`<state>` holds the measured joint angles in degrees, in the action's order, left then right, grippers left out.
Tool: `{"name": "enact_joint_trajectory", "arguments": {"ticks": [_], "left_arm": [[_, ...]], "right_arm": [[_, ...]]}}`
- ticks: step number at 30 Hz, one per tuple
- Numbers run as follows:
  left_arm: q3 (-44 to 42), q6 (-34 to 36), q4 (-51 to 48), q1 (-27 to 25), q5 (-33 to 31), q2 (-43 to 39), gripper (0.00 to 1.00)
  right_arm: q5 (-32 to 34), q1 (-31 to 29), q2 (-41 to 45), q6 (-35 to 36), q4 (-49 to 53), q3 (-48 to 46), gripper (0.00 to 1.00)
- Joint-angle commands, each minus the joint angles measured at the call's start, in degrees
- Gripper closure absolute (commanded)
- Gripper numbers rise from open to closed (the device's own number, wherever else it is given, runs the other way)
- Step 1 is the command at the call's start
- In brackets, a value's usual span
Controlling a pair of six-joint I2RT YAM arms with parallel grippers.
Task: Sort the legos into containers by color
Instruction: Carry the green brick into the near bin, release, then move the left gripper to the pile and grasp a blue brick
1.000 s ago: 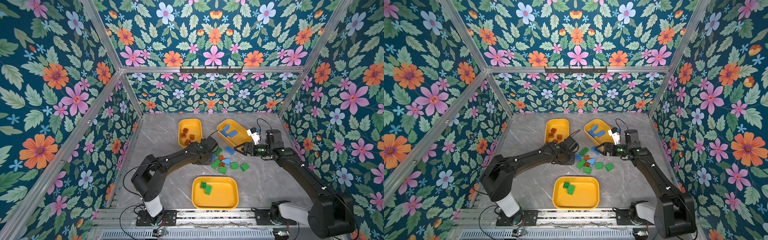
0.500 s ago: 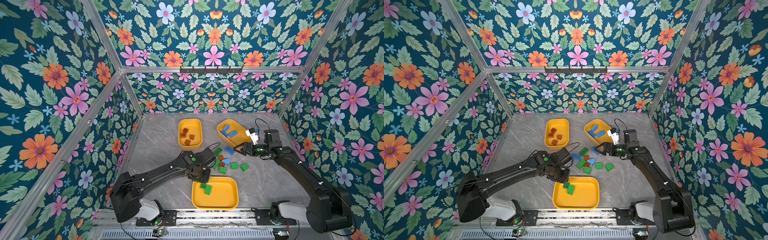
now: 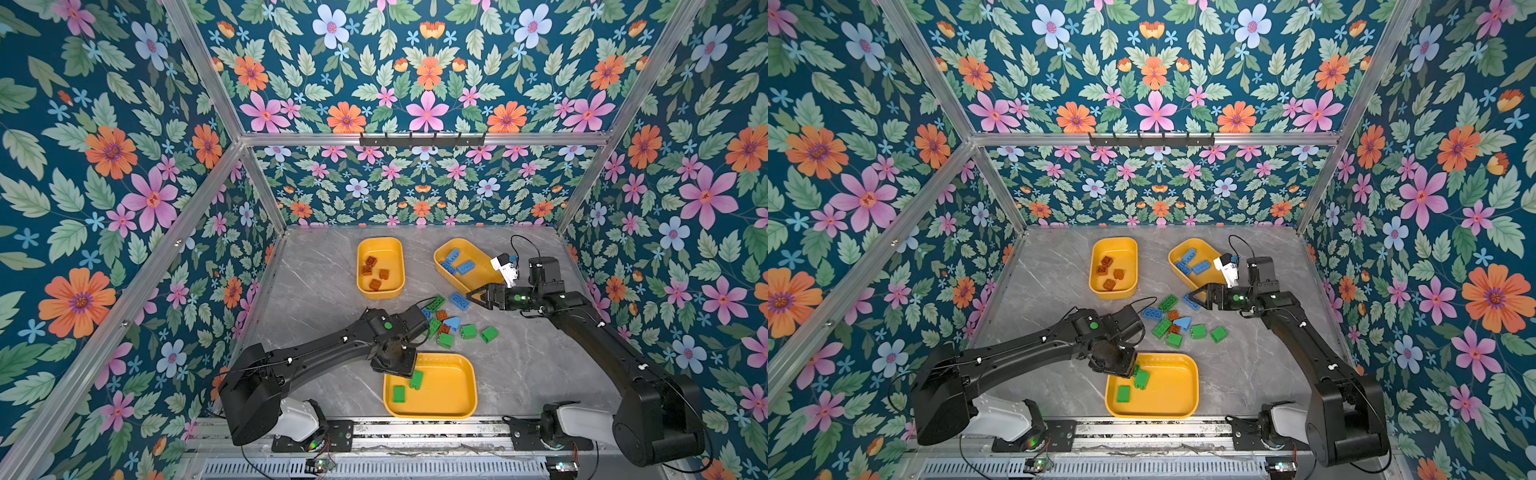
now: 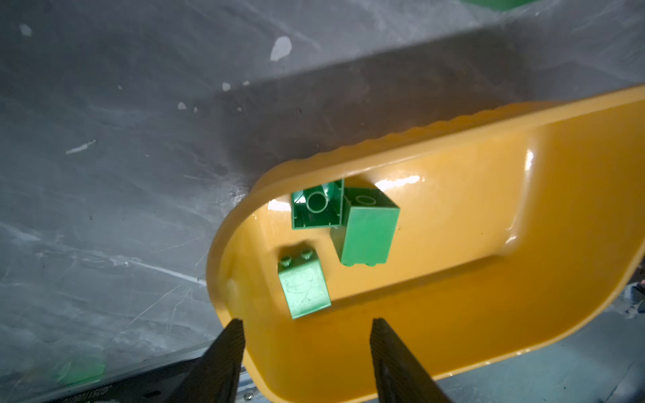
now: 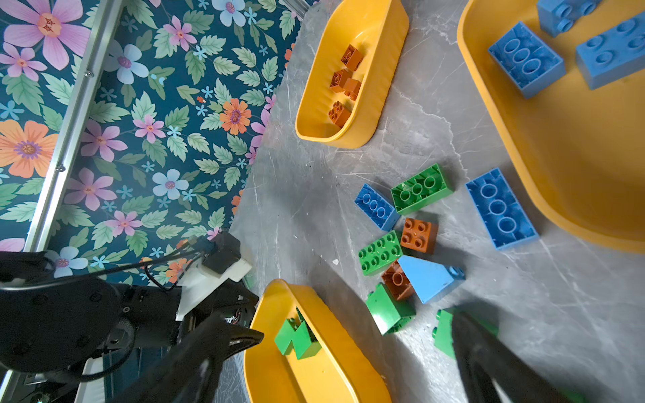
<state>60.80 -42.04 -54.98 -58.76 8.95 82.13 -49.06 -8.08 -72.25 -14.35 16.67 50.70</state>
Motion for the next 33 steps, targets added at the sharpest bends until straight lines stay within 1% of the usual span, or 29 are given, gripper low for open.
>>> {"name": "enact_joint_trajectory", "arguments": {"ticks": [1,6,9,11,12,14,16,18,21,24,27,30,33], "left_arm": [[1.73,1.11,-0.25,0.44,-2.03,0.91,0.36],[8.37,6.26,0.96,3.04,-4.88,5.88,0.34],[14.49,14.1,0.91,4.49,-7.08,10.73,0.33],[18.73,22.53,0.12,6.3,-7.98,13.97,0.32],[20.24,26.69,0.23,7.52,-7.14,15.17,0.31],[22.66,35.09,0.83,9.74,-4.06,17.01,0.29],[24.83,44.19,1.14,11.45,-2.31,18.36,0.27],[25.42,52.94,2.95,13.79,0.63,18.77,0.27],[25.27,62.77,6.11,16.68,3.8,19.7,0.26],[26.28,70.59,6.93,17.55,4.67,22.16,0.26],[26.83,75.92,9.0,18.38,3.96,25.26,0.27],[26.44,79.35,12.47,19.42,4.41,27.37,0.27],[27.41,81.27,14.73,19.59,4.36,30.04,0.27]], "right_arm": [[0.11,0.03,0.44,0.83,0.82,0.29,0.01],[0.48,-0.01,0.88,0.62,0.91,0.37,0.01],[0.74,-0.01,1.22,0.51,1.04,0.38,0.01],[0.93,-0.01,1.39,0.51,1.11,0.42,0.01],[0.92,0.0,1.45,0.5,1.21,0.44,0.01],[0.89,-0.01,1.58,0.59,1.52,0.64,0.01],[1.31,-0.01,1.97,0.66,1.81,0.69,0.01],[1.67,-0.01,2.26,0.66,2.19,0.72,0.01],[1.83,-0.01,2.55,0.64,2.64,0.98,0.01],[2.08,0.01,2.78,1.12,3.61,1.39,0.01],[2.12,0.25,2.97,1.34,4.22,1.47,0.01],[2.48,0.34,3.25,1.42,4.49,1.29,0.01],[2.61,0.37,3.57,1.4,4.82,1.07,0.01]]}}
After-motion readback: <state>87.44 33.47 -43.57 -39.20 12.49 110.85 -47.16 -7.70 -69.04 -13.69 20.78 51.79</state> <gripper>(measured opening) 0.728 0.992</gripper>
